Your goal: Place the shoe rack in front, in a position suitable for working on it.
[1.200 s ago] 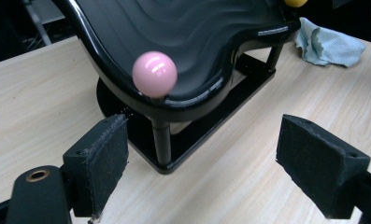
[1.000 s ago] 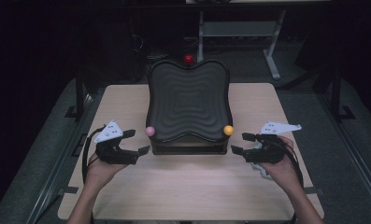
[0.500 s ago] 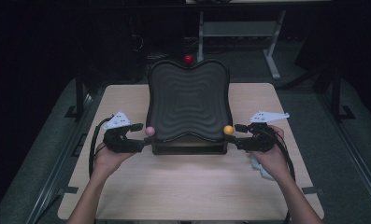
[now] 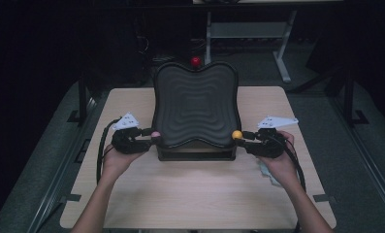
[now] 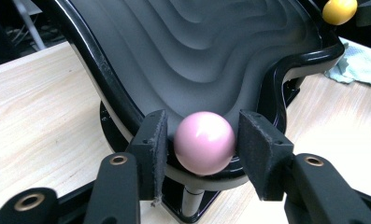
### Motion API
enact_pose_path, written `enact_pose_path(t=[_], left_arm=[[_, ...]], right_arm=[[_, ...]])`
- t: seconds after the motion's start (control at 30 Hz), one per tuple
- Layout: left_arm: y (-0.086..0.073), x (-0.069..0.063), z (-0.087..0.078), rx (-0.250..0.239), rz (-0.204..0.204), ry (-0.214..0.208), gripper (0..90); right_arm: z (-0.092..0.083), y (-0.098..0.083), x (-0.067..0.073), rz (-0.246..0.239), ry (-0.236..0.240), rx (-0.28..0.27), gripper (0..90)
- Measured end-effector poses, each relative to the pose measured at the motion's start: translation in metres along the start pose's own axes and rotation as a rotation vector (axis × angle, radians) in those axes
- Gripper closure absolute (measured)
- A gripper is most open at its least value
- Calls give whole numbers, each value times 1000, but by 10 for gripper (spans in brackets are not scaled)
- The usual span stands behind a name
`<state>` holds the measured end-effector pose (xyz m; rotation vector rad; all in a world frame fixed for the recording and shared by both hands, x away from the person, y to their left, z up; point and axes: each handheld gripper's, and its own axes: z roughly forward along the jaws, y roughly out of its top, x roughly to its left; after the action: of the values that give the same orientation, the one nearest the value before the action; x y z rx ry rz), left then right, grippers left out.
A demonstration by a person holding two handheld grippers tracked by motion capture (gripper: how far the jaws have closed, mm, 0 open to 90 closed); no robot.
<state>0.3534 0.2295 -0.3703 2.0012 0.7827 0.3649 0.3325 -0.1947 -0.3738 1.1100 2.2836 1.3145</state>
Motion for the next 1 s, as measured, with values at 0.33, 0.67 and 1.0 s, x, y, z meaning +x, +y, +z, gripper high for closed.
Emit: enact_pose_path(t=[0.33,0.67,1.0], left_arm=[[4,-1,1,34,33,-7,599],[4,-3,0,40,35,-16,605],[0,-17,-6,41,46,-29,607]], right_arm=[[2,2,0,-3,-16,-6,601],[4,4,2,-24,-50,-4,597],[12,5,-1,-15,-87,-1,589]])
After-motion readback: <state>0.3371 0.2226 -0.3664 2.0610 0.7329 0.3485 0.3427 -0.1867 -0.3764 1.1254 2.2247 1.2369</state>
